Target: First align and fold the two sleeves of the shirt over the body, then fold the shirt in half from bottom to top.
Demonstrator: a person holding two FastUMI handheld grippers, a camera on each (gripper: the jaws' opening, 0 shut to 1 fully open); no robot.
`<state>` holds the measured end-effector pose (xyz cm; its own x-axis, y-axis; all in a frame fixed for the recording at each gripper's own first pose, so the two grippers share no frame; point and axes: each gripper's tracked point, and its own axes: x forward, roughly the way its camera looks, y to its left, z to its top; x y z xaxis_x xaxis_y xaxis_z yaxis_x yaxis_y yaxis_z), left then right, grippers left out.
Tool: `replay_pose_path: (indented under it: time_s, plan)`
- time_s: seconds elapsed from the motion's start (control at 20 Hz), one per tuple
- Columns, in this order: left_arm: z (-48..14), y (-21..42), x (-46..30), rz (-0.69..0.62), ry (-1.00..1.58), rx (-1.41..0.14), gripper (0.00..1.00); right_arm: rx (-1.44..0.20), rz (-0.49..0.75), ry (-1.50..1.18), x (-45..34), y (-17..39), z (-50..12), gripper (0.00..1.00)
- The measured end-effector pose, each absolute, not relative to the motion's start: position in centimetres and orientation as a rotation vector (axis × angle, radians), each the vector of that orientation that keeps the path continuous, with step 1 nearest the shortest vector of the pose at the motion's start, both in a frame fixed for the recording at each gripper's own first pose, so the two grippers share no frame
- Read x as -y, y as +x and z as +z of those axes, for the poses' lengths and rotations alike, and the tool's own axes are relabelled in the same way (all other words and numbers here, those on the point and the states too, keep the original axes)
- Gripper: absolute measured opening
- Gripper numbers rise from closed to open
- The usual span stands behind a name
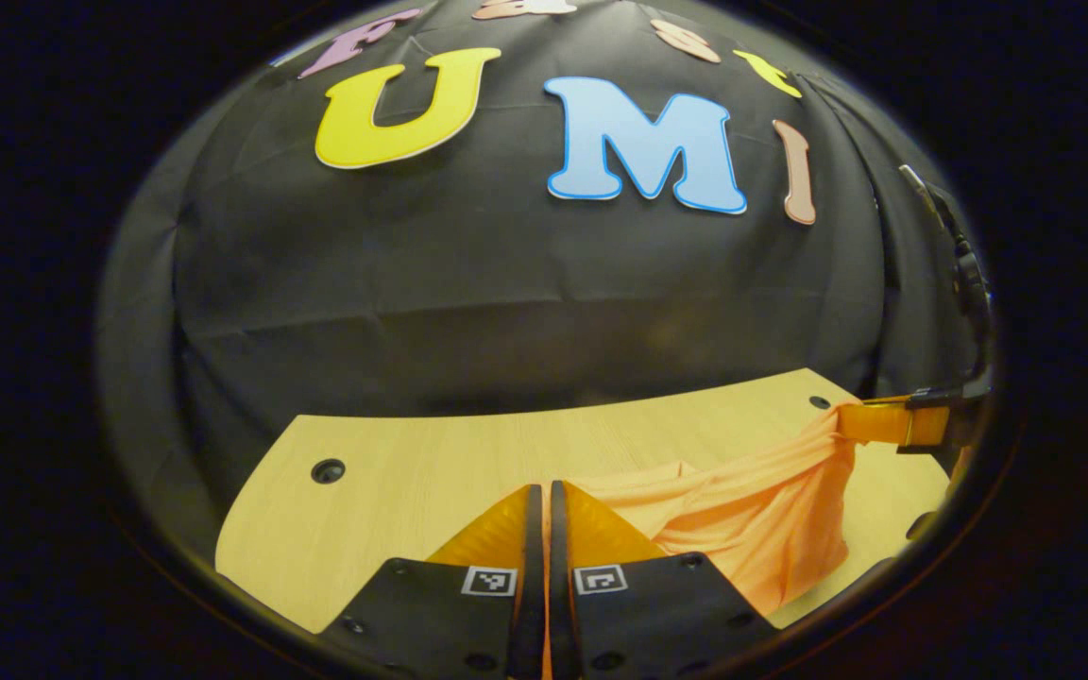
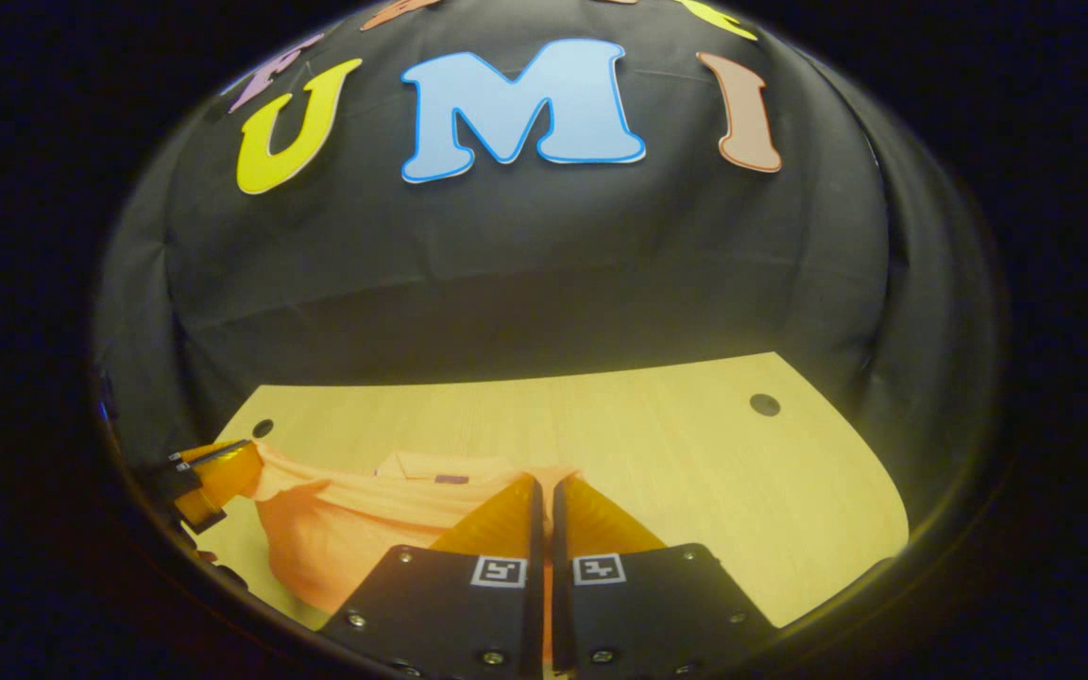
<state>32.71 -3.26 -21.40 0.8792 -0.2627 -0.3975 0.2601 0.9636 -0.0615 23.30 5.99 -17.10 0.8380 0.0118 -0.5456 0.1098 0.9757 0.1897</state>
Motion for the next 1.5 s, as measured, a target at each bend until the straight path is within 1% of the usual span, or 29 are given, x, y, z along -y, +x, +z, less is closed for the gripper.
replay_pose_path:
  time_s: [0.15,0.35,0.7,0.9,1.0,1.05,1.1,1.15,1.2,1.25,1.3,1.35,1.4,1.45,1.5]
  plan:
    - [-22.6,34.7,3.4,-0.261,-0.001,-0.391,0.08,-0.581,-0.063,0.214,-6.0,25.3,-18.3,0.04]
    - [-24.7,36.4,3.3,-0.254,0.005,-0.397,0.08,-0.595,-0.072,0.190,-6.4,27.0,-19.9,0.04]
    - [-28.0,37.9,3.4,-0.251,0.028,-0.435,0.08,-0.657,-0.084,0.156,-6.9,28.1,-23.5,0.04]
    - [-27.4,37.8,3.6,-0.267,0.024,-0.426,0.14,-0.669,-0.078,0.119,-7.3,27.8,-23.7,0.07]
    - [-26.8,37.5,3.8,-0.273,0.024,-0.422,0.15,-0.666,-0.071,0.109,-7.6,27.4,-23.2,0.10]
    - [-26.4,37.1,3.9,-0.280,0.016,-0.422,0.18,-0.659,-0.070,0.101,-7.6,27.2,-22.6,0.19]
    - [-25.9,36.8,4.0,-0.283,0.007,-0.421,0.31,-0.651,-0.069,0.093,-7.6,27.1,-22.4,0.22]
    - [-25.4,36.5,3.9,-0.280,0.004,-0.420,0.42,-0.642,-0.067,0.088,-7.6,26.8,-21.8,0.32]
    - [-24.8,36.2,3.9,-0.279,-0.002,-0.416,0.53,-0.628,-0.066,0.081,-7.5,26.6,-21.1,0.39]
    - [-24.2,35.8,3.8,-0.279,-0.012,-0.408,0.63,-0.612,-0.059,0.076,-7.5,26.5,-20.5,0.50]
    - [-23.5,35.5,3.7,-0.275,-0.018,-0.400,0.74,-0.597,-0.056,0.068,-7.5,26.2,-19.7,0.59]
    - [-23.0,35.3,3.3,-0.261,-0.015,-0.393,0.85,-0.583,-0.055,0.057,-7.4,26.0,-19.0,0.77]
    - [-22.5,35.1,3.4,-0.261,-0.021,-0.385,0.96,-0.570,-0.054,0.044,-7.2,25.6,-18.4,0.87]
    - [-21.9,34.8,3.1,-0.250,-0.018,-0.377,0.99,-0.553,-0.055,0.031,-6.9,25.3,-17.6,0.98]
    - [-21.3,34.4,3.0,-0.247,-0.018,-0.368,0.99,-0.537,-0.047,0.021,-6.9,25.0,-16.9,0.98]
